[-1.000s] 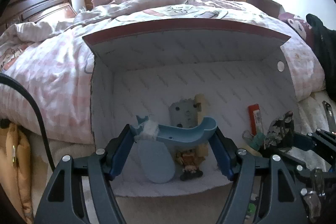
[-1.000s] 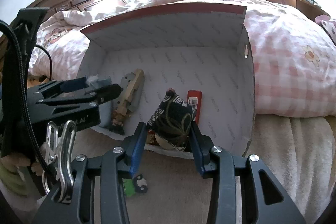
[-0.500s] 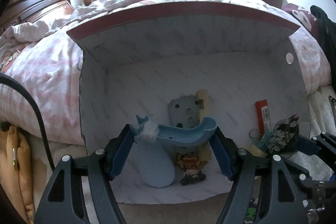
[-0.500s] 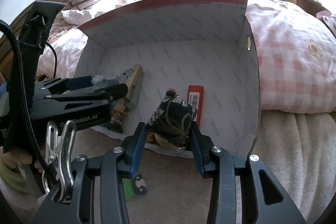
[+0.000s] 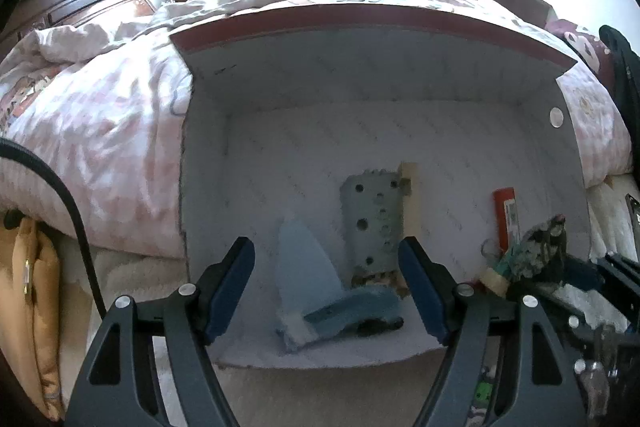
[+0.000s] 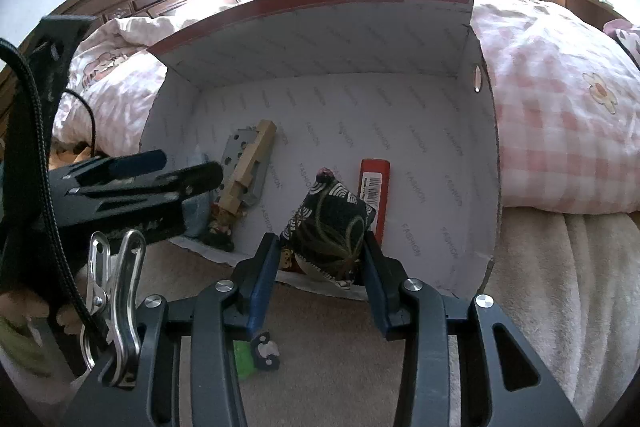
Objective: Organize objects
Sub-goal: 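Open left tool to drop the blue piece while right tool releases the pouch in the box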
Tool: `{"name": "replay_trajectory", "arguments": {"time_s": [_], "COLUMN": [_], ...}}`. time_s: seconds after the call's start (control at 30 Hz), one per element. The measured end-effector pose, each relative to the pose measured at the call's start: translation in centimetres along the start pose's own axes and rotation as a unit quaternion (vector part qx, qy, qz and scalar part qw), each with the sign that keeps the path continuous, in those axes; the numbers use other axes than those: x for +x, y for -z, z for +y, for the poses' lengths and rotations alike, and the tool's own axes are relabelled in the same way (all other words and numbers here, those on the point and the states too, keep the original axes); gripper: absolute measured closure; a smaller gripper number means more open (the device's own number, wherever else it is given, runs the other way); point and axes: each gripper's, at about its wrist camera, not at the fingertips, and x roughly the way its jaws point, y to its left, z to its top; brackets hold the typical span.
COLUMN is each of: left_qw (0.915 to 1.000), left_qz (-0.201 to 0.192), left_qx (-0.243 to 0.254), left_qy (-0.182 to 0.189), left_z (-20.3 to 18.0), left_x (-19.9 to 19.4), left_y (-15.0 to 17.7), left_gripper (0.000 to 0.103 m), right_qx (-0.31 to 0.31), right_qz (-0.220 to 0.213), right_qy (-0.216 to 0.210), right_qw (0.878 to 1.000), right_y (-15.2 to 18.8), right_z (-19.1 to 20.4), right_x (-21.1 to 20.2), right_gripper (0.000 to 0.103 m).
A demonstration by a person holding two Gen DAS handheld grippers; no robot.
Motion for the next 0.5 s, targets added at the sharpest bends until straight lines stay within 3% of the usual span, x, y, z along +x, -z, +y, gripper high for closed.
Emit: {"name": "replay_trajectory", "arguments": {"time_s": [0.5], "left_qw": [0.9999], "left_qz": [-0.003], "left_qx": [-0.012], "left_qy": [0.005], "left_z": [0.4], "left_x": [-0.6], "left_y": [1.2], "left_gripper": [0.028], "right_qx": [-0.001], "right_qz": [-0.004], "right_qy": [0.010], "right_qw": [1.000], "right_y": [-1.8], "right_z": [-0.4], "right_x": [1.3], "right_gripper": [0.061]}}
